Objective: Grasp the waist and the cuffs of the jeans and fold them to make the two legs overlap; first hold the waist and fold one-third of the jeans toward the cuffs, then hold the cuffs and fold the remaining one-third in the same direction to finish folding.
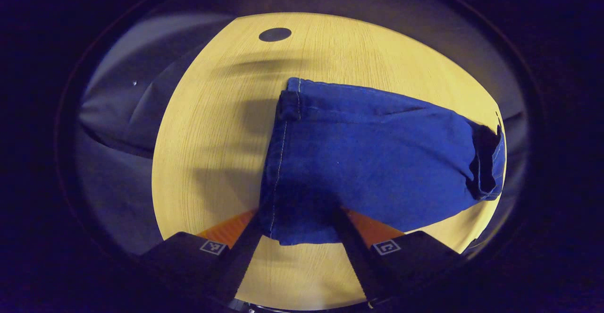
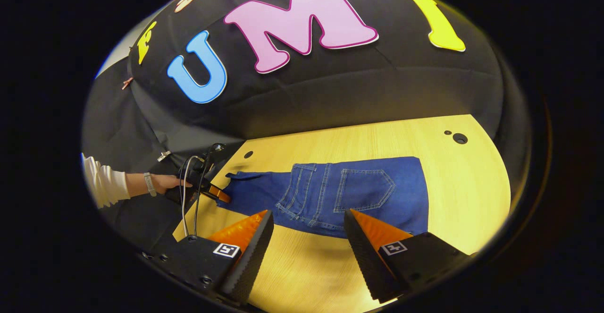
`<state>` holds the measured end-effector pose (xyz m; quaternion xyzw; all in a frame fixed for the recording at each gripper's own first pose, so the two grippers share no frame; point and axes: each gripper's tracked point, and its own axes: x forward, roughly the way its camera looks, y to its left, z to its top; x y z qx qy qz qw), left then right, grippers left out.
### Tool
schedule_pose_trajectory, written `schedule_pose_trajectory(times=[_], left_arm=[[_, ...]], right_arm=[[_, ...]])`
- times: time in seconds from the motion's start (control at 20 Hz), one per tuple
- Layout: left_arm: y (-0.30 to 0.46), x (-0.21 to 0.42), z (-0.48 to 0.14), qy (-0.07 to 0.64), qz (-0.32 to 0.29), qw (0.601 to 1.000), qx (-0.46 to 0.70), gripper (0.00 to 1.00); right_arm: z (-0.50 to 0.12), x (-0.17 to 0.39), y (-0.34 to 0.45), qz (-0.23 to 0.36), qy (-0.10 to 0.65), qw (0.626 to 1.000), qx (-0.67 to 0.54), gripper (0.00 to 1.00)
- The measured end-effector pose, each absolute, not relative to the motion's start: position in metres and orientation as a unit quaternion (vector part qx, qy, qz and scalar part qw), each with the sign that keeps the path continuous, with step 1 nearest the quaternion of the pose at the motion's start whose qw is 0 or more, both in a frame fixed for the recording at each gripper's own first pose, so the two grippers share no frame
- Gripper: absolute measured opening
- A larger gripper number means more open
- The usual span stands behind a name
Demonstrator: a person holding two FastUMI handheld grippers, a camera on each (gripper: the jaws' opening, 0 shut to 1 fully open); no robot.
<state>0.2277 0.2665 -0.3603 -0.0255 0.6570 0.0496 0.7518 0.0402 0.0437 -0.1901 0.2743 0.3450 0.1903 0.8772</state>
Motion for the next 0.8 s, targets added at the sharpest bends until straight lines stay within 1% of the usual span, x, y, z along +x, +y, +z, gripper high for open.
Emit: schedule_pose_trajectory(times=[0.05,0.1,0.2,0.25,0.3,0.4,0.5,0.55,0.7,0.8], left_arm=[[0.261,0.224,-0.358,0.659,0.040,0.751,-0.021,0.93],[0.253,0.225,-0.359,0.662,0.027,0.748,-0.019,0.77],[0.242,0.231,-0.353,0.666,0.018,0.746,-0.006,0.28],[0.244,0.234,-0.358,0.660,0.019,0.751,0.002,0.19],[0.244,0.233,-0.359,0.661,0.027,0.750,-0.003,0.12],[0.242,0.232,-0.357,0.655,0.029,0.755,-0.025,0.07],[0.237,0.237,-0.344,0.643,0.021,0.764,-0.040,0.07],[0.235,0.239,-0.335,0.630,0.010,0.775,-0.041,0.06],[0.199,0.256,-0.274,0.580,-0.033,0.813,-0.045,0.06],[0.157,0.270,-0.225,0.542,-0.081,0.834,-0.068,0.06]], right_arm=[[-0.188,0.039,0.042,0.190,0.343,0.877,0.277,0.93],[-0.187,0.038,0.039,0.188,0.342,0.877,0.280,0.93],[-0.186,0.034,0.033,0.184,0.341,0.877,0.283,0.93],[-0.186,0.032,0.030,0.181,0.341,0.878,0.284,0.92],[-0.187,0.030,0.029,0.179,0.341,0.878,0.285,0.92],[-0.186,0.027,0.023,0.175,0.339,0.880,0.282,0.93],[-0.182,0.026,0.014,0.170,0.331,0.885,0.280,0.93],[-0.179,0.027,0.009,0.168,0.329,0.885,0.282,0.93],[-0.174,0.029,-0.011,0.155,0.319,0.889,0.289,0.92],[-0.169,0.031,-0.024,0.145,0.309,0.893,0.293,0.92]])
